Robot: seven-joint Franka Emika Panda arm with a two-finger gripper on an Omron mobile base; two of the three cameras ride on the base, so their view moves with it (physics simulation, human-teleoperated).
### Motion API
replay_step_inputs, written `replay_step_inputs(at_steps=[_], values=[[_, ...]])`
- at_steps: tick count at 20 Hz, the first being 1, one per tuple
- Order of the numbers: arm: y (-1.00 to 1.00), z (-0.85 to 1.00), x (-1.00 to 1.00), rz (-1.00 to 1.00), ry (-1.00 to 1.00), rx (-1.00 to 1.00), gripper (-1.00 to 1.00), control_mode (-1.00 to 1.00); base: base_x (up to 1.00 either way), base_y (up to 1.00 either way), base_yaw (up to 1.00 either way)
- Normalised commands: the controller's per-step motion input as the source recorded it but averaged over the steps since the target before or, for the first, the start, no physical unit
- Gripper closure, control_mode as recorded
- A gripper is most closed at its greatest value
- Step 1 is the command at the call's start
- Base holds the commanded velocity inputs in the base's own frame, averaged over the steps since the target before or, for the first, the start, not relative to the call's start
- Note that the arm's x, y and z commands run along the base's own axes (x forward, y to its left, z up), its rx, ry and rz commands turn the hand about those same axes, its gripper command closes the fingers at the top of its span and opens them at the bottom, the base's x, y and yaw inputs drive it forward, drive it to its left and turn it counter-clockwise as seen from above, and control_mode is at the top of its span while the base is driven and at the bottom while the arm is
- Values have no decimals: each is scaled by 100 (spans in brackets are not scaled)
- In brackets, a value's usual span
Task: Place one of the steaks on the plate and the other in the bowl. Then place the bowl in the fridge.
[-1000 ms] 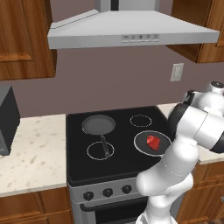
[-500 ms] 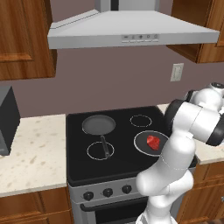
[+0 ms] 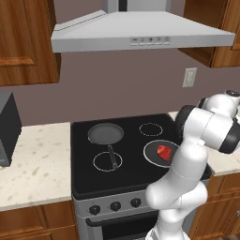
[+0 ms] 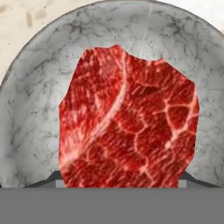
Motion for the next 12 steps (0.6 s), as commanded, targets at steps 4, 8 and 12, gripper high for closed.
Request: replay_step_inputs(at_steps=[4, 8, 12], values=[[-4, -20, 0, 0, 0, 0, 100, -100, 0, 0, 0], [-14, -16, 0, 0, 0, 0, 100, -100, 0, 0, 0], [-8, -14, 1, 0, 0, 0, -100, -100, 0, 0, 0]])
